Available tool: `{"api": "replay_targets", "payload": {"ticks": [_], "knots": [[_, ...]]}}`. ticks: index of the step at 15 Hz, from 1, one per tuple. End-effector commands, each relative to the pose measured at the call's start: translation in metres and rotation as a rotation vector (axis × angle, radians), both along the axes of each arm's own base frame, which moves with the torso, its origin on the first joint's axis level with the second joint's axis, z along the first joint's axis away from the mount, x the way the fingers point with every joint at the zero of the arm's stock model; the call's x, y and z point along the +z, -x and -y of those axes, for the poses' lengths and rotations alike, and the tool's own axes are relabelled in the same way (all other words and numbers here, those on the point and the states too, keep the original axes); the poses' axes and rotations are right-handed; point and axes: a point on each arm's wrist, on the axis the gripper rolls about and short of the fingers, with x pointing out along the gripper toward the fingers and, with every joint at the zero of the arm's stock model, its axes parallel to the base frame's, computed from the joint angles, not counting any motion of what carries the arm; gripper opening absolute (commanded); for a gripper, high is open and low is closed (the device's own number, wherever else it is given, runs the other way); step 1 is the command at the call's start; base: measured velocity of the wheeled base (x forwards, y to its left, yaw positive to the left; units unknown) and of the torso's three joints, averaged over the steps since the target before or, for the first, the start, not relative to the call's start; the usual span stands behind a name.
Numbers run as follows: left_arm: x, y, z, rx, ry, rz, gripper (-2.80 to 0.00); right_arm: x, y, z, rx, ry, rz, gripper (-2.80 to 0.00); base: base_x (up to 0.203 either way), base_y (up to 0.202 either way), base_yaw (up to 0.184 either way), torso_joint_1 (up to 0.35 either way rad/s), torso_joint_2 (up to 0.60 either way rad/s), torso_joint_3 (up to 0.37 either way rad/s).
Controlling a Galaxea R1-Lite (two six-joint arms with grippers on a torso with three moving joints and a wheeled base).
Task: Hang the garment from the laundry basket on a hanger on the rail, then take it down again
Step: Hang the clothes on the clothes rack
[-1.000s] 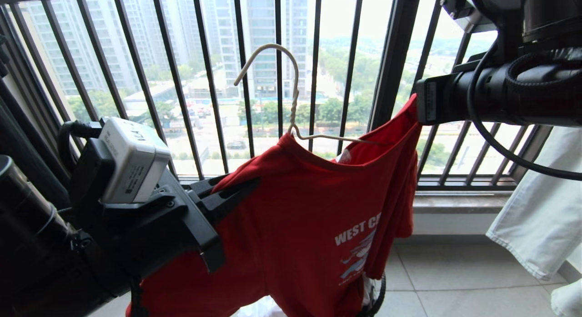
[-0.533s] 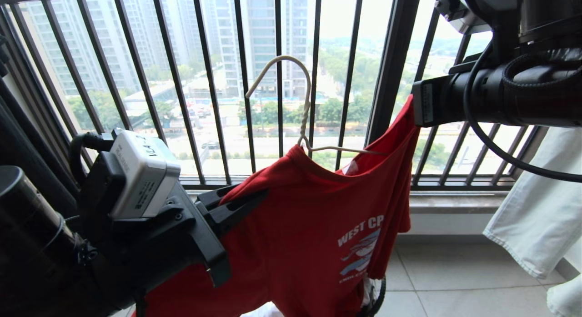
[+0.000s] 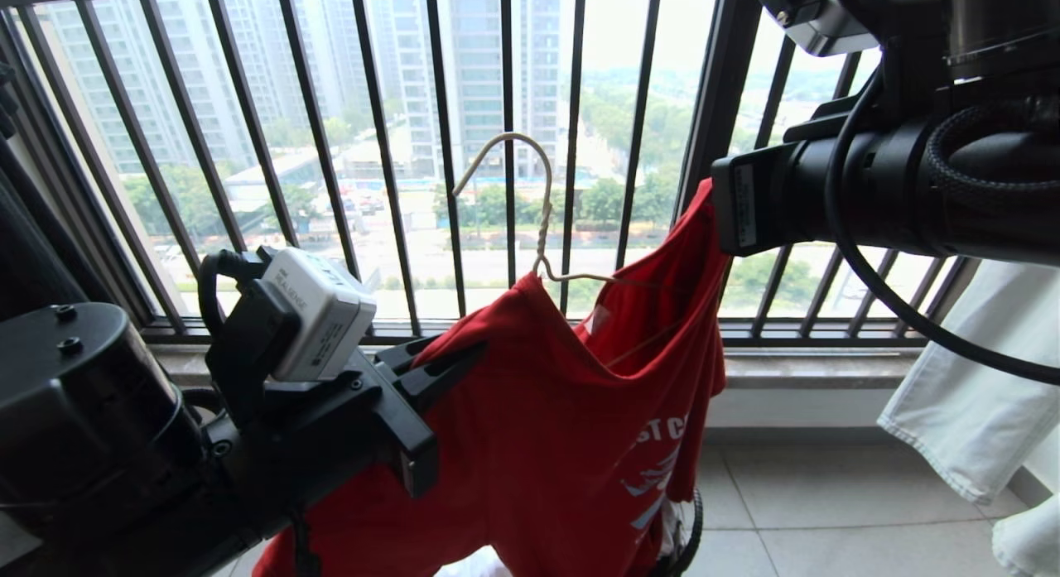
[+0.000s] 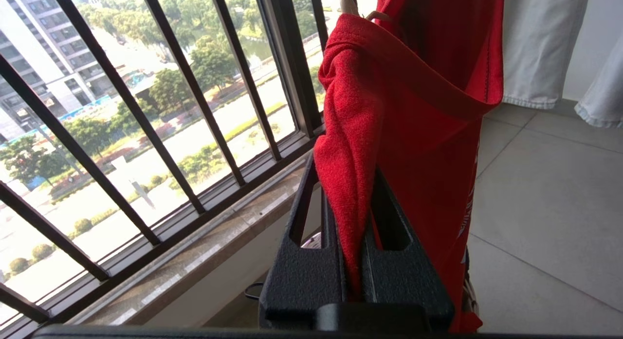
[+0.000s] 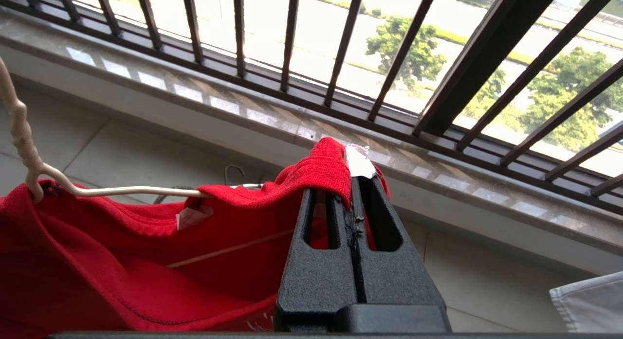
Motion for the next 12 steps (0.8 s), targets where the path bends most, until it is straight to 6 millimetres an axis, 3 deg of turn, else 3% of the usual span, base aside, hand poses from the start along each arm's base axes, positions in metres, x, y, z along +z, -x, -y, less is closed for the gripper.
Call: {"api": "replay_targets", "payload": {"ticks": [1, 9, 12], "knots": [[-0.002, -0.004, 0.001, 0.010, -0.007, -0.006, -2.80, 0.002, 0.013, -0.009, 0.040, -0.007, 0.005, -2.80, 0.000, 0.000, 0.000, 0.000, 0.00, 0.000], [-0.001, -0.015, -0.002, 0.056, -0.004, -0.002, -2.80, -0.002, 0.050, -0.044, 0.128, -0.023, 0.003, -2.80, 0.000, 0.000, 0.000, 0.000, 0.00, 0.000], [0.001, -0.013, -0.003, 0.048, 0.009, -0.006, -2.80, -0.008, 0.052, -0.055, 0.152, -0.023, -0.012, -2.80, 0.000, 0.000, 0.000, 0.000, 0.00, 0.000]]}}
